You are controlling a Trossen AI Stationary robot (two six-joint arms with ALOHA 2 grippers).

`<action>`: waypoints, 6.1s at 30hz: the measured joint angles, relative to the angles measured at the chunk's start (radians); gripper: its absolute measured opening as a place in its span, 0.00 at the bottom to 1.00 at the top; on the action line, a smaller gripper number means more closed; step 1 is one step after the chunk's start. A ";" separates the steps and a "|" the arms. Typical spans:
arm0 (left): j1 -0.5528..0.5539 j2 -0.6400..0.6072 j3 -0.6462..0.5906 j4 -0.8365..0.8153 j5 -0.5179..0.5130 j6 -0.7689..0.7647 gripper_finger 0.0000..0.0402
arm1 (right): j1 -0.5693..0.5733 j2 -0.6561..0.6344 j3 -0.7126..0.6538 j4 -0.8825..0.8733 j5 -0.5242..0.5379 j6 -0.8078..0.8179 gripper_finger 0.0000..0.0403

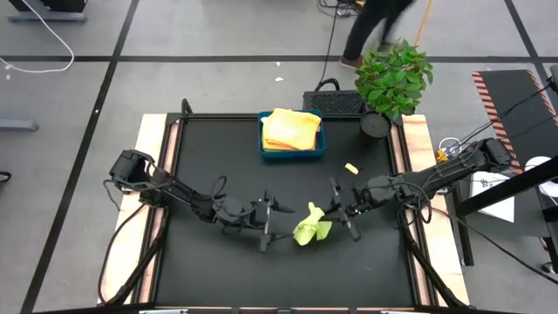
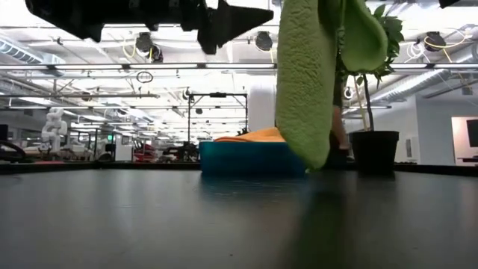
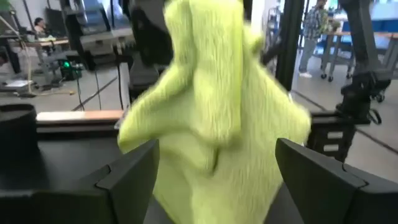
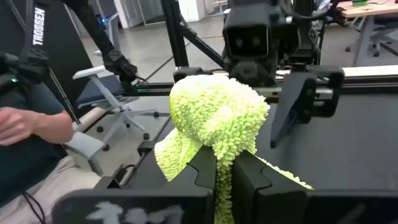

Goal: Fold microfiber towels
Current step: Fold the green microfiber towel

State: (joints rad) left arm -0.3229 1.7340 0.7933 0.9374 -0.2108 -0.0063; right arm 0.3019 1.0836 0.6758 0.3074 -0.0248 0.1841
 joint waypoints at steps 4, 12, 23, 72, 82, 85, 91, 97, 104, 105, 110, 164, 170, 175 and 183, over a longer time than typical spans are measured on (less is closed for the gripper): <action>0.001 0.000 0.019 0.000 -0.007 -0.010 0.81 | 0.000 0.000 0.000 0.000 0.027 -0.013 0.03; 0.014 0.000 0.031 -0.028 -0.044 -0.031 0.81 | -0.001 0.020 0.000 -0.005 0.051 -0.014 0.03; 0.041 0.000 0.031 -0.092 -0.089 -0.056 0.59 | -0.001 0.056 0.000 0.005 0.051 -0.014 0.03; 0.017 -0.499 0.032 -0.643 -0.370 0.376 0.00 | 0.001 0.157 0.000 -0.088 0.335 0.067 0.31; -0.071 -0.506 0.145 -0.808 -0.149 0.593 0.00 | 0.001 0.246 0.000 0.013 0.337 -0.038 0.31; -0.073 -0.505 0.146 -0.909 -0.014 0.601 0.00 | 0.000 0.246 0.000 0.055 0.335 -0.081 0.31; -0.069 -0.489 0.146 -1.075 0.084 0.578 0.00 | -0.008 0.246 0.000 0.071 0.315 -0.099 0.35; -0.079 -0.490 0.147 -1.038 0.090 0.664 0.00 | -0.041 0.297 0.001 0.238 0.147 -0.037 0.39; -0.077 -0.491 0.147 -0.987 0.090 0.759 0.00 | -0.084 0.452 0.008 0.428 -0.008 0.013 0.41; -0.077 -0.491 0.147 -0.986 0.090 0.772 0.00 | -0.089 0.475 0.018 0.434 -0.031 0.014 0.41; -0.076 -0.490 0.147 -0.960 0.064 0.827 0.01 | -0.099 0.575 0.088 0.437 -0.160 0.020 0.41; -0.047 -0.440 0.147 -1.020 0.010 0.071 0.78 | -0.020 0.235 0.142 -0.058 0.420 -0.429 0.00; -0.048 -0.305 0.104 -0.905 -0.055 -0.225 0.74 | -0.020 0.302 0.142 -0.038 0.421 -0.408 0.00; -0.050 -0.169 0.072 -0.700 -0.084 -0.375 0.72 | -0.020 0.308 0.142 -0.030 0.421 -0.406 0.00; -0.099 0.024 0.070 -0.443 -0.330 -0.424 0.71 | -0.021 0.308 0.142 -0.001 0.516 -0.392 0.00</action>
State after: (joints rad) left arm -0.4222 1.7579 0.8631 0.4947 -0.5412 -0.4300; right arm 0.2813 1.3914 0.8181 0.3063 0.4908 -0.2080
